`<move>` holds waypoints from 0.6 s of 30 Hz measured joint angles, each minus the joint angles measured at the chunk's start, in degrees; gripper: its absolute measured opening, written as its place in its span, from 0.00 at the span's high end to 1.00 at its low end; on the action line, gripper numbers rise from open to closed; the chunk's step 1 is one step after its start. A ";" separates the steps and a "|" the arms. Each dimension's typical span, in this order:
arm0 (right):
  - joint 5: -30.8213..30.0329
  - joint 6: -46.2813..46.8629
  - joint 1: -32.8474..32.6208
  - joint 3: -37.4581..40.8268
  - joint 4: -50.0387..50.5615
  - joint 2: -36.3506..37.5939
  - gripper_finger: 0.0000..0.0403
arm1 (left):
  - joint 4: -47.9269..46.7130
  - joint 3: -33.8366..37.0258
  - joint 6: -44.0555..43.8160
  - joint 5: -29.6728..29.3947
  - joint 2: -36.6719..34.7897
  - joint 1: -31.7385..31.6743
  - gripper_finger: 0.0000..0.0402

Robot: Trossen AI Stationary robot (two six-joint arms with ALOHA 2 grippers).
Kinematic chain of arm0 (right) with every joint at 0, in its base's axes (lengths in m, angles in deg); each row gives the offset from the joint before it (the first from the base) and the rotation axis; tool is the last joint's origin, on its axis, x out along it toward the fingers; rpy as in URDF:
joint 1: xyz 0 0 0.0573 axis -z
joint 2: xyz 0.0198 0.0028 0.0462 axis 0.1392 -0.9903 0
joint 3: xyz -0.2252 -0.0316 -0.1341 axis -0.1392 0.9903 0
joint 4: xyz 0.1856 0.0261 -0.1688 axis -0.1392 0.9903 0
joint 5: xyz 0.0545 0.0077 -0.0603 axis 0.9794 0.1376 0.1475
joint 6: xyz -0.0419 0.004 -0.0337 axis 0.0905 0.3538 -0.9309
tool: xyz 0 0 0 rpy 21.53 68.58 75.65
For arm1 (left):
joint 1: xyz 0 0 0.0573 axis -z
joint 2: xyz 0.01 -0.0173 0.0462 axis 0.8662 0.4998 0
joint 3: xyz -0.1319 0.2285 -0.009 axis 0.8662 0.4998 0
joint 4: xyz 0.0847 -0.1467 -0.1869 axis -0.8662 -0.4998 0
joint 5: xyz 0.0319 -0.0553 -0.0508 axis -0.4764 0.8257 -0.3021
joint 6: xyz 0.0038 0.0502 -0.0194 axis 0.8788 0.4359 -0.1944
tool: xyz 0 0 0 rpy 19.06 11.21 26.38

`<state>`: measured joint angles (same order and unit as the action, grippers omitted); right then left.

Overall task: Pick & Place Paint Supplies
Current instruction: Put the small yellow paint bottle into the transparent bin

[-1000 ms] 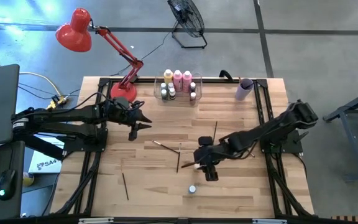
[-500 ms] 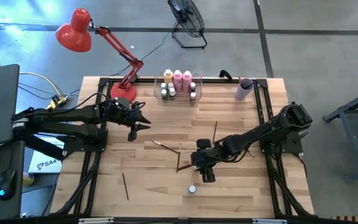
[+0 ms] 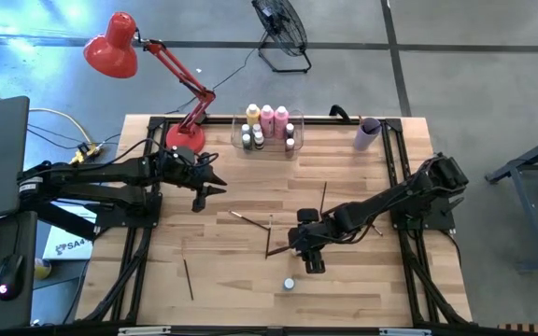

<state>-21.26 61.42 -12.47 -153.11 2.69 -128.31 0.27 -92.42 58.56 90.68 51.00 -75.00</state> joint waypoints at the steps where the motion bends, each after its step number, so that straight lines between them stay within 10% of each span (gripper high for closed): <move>1: 0.00 0.00 0.00 0.00 0.03 0.00 0.52 | 0.00 0.00 0.00 -0.02 0.00 0.00 0.75; 18: -0.04 0.11 0.00 0.00 -0.87 0.00 0.54 | 0.00 0.00 0.02 0.00 0.00 0.00 0.75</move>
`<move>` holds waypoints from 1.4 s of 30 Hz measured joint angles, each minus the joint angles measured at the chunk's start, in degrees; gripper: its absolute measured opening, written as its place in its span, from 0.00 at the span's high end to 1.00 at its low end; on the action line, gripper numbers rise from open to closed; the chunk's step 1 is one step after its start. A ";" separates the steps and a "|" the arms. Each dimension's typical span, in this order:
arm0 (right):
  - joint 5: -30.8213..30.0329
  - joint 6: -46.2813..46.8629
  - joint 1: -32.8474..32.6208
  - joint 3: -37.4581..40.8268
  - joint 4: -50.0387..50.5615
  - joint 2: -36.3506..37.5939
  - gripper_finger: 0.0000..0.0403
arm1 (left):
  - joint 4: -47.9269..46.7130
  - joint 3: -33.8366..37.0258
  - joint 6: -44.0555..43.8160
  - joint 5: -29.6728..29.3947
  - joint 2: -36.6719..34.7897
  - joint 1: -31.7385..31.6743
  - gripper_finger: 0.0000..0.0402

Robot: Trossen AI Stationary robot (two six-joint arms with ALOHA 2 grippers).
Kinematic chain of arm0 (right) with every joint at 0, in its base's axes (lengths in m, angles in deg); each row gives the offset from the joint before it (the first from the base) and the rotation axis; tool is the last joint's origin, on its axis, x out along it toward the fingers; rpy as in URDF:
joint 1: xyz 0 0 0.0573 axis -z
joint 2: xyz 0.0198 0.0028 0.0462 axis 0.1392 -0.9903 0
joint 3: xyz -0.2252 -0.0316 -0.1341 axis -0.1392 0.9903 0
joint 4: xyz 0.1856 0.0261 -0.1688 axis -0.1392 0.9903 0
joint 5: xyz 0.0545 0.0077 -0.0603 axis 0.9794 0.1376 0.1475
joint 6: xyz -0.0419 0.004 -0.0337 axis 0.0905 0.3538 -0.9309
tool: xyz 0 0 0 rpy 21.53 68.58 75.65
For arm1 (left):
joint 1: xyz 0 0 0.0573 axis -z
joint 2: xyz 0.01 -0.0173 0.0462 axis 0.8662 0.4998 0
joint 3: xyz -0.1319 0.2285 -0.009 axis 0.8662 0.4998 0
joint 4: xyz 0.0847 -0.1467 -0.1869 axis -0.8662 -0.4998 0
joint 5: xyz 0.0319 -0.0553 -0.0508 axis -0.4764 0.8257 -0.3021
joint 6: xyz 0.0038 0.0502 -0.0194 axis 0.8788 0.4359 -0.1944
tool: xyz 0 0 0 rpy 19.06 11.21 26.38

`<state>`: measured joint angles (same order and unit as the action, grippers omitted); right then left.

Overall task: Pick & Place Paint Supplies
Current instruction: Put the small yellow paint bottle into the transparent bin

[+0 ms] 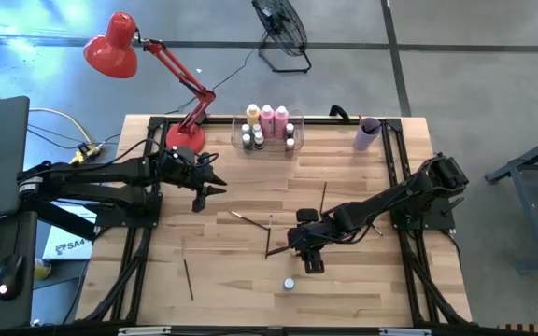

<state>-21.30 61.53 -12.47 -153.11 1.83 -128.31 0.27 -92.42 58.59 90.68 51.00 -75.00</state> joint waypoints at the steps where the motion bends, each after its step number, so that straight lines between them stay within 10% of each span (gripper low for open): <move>1: 0.00 0.00 0.00 0.00 0.00 0.00 0.54 | 0.00 0.00 0.02 -0.01 0.00 0.00 0.75; 42: -2.08 2.37 1.57 -0.20 -0.39 3.67 0.70 | -0.04 0.00 0.22 -0.02 0.00 0.00 0.75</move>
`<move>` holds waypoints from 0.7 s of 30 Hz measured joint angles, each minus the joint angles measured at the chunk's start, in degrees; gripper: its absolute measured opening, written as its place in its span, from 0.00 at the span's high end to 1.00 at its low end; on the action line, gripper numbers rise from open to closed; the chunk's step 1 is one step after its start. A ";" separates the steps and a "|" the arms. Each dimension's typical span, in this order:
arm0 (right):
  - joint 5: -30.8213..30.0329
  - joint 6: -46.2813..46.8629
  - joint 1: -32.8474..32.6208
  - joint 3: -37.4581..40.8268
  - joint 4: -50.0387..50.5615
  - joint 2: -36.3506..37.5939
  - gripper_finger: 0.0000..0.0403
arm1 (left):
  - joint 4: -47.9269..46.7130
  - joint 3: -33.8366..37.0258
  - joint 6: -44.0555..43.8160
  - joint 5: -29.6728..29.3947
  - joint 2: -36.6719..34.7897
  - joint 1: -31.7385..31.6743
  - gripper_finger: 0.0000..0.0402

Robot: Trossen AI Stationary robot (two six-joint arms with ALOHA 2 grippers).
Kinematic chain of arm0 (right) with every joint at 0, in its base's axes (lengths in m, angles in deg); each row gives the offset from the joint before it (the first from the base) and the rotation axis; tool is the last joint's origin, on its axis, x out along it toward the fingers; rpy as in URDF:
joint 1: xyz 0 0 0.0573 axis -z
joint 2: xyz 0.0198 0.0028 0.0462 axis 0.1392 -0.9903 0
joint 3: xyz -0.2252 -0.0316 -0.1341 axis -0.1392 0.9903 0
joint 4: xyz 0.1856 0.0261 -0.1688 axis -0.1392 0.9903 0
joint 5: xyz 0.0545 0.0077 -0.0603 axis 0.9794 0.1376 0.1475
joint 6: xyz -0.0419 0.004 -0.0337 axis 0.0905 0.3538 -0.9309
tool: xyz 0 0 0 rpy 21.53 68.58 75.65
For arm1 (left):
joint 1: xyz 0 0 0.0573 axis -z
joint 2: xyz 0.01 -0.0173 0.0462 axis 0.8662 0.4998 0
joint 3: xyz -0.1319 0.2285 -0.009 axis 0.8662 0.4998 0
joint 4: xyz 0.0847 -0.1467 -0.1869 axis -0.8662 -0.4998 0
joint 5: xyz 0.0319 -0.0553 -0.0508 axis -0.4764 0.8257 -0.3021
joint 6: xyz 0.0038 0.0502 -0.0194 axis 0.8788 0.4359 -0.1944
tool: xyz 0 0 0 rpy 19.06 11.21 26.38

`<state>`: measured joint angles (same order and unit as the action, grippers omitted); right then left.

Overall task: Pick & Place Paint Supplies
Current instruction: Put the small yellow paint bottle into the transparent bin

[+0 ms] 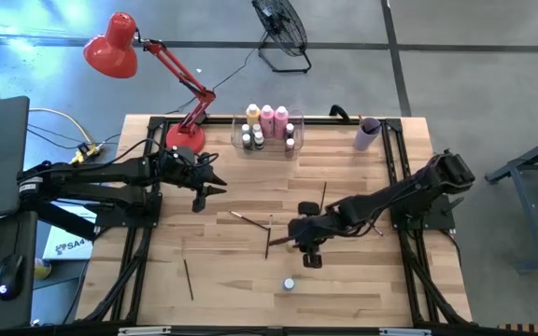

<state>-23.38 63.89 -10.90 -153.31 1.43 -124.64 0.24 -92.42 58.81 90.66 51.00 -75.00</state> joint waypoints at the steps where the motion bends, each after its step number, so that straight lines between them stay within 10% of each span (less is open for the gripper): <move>1: -0.58 -0.27 0.27 -0.04 0.02 0.81 0.70 | -0.10 0.00 0.08 0.00 0.01 0.00 0.75; 21: -6.80 -10.47 13.55 -11.30 6.36 7.96 0.70 | -1.29 0.00 0.37 0.00 0.02 0.00 0.75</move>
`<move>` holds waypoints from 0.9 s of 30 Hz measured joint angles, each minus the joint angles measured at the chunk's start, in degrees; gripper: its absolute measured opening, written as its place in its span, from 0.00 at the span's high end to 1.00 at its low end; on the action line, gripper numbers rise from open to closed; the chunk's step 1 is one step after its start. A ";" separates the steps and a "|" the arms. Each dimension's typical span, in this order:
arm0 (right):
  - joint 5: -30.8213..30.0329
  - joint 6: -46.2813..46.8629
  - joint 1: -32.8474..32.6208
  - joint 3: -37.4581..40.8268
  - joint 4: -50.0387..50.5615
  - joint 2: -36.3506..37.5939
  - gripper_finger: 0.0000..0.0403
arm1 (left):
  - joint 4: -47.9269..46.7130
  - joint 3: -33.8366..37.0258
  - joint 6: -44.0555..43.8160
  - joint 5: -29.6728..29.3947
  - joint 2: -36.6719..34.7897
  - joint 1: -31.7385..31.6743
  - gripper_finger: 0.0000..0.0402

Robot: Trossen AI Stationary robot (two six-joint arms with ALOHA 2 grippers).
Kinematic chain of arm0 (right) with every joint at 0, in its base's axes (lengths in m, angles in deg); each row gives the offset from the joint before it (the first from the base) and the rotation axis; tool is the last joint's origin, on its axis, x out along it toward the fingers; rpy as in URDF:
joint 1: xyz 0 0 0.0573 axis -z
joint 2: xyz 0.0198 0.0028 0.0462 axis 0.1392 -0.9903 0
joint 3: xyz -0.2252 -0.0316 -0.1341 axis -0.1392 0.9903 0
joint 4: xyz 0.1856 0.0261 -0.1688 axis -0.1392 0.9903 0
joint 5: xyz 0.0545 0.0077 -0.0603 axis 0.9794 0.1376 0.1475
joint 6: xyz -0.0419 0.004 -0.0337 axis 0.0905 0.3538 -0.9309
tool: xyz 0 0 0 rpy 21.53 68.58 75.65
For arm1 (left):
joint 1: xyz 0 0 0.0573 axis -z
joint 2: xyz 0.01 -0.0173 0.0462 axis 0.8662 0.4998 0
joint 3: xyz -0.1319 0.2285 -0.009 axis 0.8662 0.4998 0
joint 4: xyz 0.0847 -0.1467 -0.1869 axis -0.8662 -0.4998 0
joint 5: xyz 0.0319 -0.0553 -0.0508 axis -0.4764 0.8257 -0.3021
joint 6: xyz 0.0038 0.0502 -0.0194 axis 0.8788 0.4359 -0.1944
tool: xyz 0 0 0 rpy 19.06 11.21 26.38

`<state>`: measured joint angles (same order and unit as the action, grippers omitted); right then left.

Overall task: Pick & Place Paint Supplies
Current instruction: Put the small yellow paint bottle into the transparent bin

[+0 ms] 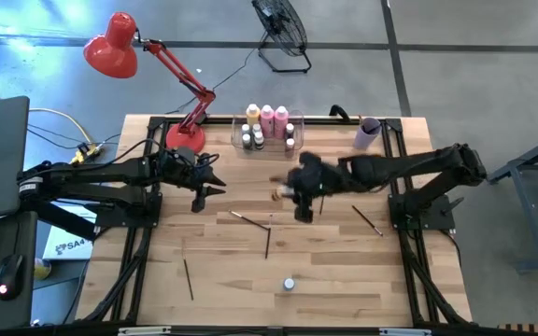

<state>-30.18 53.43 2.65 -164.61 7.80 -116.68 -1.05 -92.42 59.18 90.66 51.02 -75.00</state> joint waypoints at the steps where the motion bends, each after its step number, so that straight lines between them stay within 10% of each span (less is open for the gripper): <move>1: -0.11 -0.52 1.01 -1.38 0.23 0.00 0.70 | -0.31 0.00 0.00 0.00 0.00 0.00 0.75; 27: 3.29 -9.10 21.14 -16.73 0.90 -11.30 0.70 | -6.06 0.00 0.00 -0.02 0.00 0.00 0.75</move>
<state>-26.89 44.32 23.79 -181.34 8.70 -127.99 -7.10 -92.42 59.18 90.64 51.02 -75.00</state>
